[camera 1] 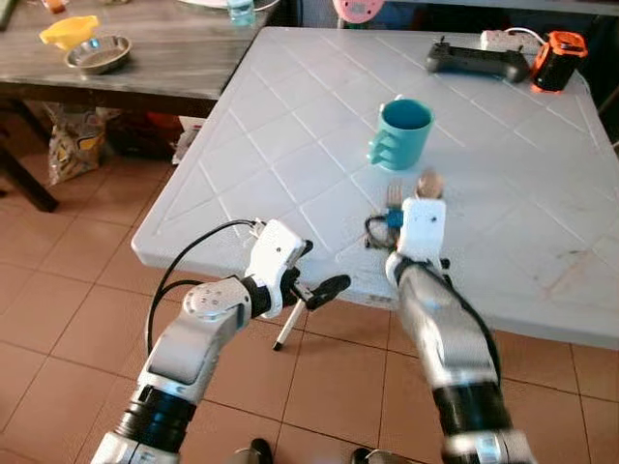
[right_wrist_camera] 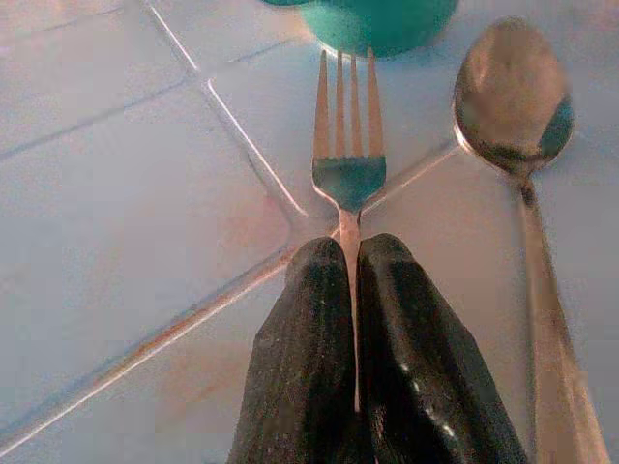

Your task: Setting the table

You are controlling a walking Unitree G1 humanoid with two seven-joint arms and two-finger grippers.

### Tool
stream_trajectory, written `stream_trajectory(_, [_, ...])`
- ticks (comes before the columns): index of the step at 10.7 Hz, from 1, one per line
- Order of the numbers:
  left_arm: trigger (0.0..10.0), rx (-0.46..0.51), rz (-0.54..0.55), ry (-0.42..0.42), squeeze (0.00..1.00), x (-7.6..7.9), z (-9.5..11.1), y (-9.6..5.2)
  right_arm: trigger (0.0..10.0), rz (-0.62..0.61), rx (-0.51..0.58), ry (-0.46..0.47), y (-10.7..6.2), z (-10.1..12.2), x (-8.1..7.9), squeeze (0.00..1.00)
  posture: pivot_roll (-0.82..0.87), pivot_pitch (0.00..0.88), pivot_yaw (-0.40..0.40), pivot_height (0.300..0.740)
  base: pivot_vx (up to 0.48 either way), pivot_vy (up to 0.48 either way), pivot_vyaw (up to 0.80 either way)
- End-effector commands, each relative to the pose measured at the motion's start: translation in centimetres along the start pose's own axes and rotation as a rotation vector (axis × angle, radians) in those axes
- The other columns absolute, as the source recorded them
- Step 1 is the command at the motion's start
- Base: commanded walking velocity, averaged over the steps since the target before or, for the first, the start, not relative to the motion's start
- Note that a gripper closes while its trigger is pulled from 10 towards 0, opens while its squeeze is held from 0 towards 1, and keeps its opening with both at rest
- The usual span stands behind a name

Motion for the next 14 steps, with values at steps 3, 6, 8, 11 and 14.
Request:
stream_trajectory(3, [10.0,0.025,0.021,0.004,0.0,-0.3,0.4,0.3,0.0,-0.039,0.148,-0.066,-1.2,2.8,1.1,0.0,-0.03,0.147,0.066,0.74,0.0,0.0,0.0])
stream_trajectory(6, [10.0,0.119,0.078,0.005,0.0,-1.2,2.1,0.5,0.0,-0.114,0.283,-0.096,-2.7,5.3,3.0,0.0,-0.03,0.133,0.066,0.74,0.0,0.0,0.0])
stream_trajectory(8, [10.0,0.229,0.153,-0.002,0.0,-2.3,4.3,0.5,0.0,-0.208,0.363,-0.208,-5.0,6.4,5.1,0.0,-0.05,0.133,0.064,0.74,0.0,0.0,0.0])
stream_trajectory(11, [10.0,0.3,0.198,-0.005,0.0,-3.0,5.7,1.1,1.9,-0.303,0.378,-0.277,-7.7,6.5,7.3,0.0,-0.08,0.131,0.071,0.74,0.0,0.0,0.0])
stream_trajectory(14, [10.0,0.344,0.273,-0.005,0.0,-4.0,6.2,0.9,10.0,-0.367,0.386,-0.326,-10.3,6.3,9.0,0.0,-0.1,0.133,0.063,0.74,0.0,0.0,0.0])
Point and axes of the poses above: a point about 5 cm out from each wrist's last joint towards the gripper, its own y axis pointing out of the wrist towards the gripper, its own z axis along the axis of the wrist's last joint, x = y × z, the point moved 6 cm from there along y, pointing out of the wrist towards the gripper, and after that the axes turned 11 degrees about -y, right-handed, at the moved point
